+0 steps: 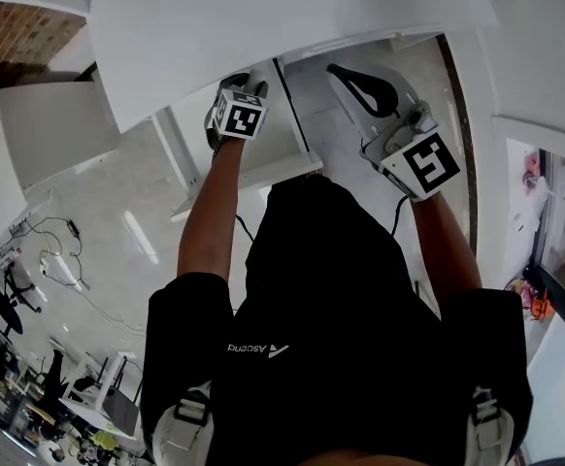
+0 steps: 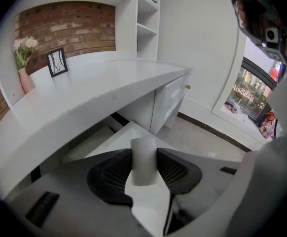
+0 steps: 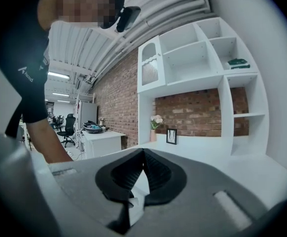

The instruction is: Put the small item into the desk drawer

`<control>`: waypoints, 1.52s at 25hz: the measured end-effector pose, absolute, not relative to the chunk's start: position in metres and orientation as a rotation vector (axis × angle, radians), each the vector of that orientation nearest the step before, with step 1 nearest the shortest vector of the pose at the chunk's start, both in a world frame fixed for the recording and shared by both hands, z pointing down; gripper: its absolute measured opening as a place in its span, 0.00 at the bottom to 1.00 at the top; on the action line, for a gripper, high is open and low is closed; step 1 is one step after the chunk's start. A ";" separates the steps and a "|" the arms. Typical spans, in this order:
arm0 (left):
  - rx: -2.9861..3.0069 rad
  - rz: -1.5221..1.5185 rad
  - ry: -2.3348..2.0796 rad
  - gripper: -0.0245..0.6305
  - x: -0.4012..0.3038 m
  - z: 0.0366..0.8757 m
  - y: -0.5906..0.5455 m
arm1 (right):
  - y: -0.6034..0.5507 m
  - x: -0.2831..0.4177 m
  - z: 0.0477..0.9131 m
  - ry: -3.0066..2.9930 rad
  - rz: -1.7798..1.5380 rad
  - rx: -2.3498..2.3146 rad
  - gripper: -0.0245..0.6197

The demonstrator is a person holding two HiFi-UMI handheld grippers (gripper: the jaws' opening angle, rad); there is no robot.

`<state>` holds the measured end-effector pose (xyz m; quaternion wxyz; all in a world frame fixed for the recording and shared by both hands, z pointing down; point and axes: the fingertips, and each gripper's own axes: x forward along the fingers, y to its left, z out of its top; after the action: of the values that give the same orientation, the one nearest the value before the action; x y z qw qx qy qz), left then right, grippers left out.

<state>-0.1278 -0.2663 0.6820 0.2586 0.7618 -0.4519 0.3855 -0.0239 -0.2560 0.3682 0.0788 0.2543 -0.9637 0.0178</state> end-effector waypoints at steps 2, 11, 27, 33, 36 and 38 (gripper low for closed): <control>2.058 1.057 -1.212 0.28 -0.126 0.693 -0.270 | -0.256 -0.020 0.374 -2.864 0.093 0.778 0.04; 2.022 1.100 -1.172 0.28 -0.126 0.738 -0.282 | -0.265 -0.010 0.397 -2.809 0.173 0.820 0.04; 1.981 1.150 -1.127 0.29 -0.124 0.770 -0.289 | -0.263 0.011 0.414 -2.762 0.192 0.860 0.04; 1.983 1.138 -1.145 0.31 -0.118 0.773 -0.292 | -0.260 0.020 0.419 -2.750 0.202 0.867 0.04; 1.984 1.138 -1.154 0.34 -0.118 0.772 -0.293 | -0.258 0.022 0.420 -2.751 0.205 0.866 0.04; 1.987 1.138 -1.160 0.35 -0.118 0.770 -0.293 | -0.257 0.023 0.420 -2.753 0.206 0.865 0.04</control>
<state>-0.1182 -0.2934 0.7699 0.2832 0.7424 -0.4334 0.4252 0.0230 -0.2569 0.4202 0.1240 0.2966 -0.9443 0.0707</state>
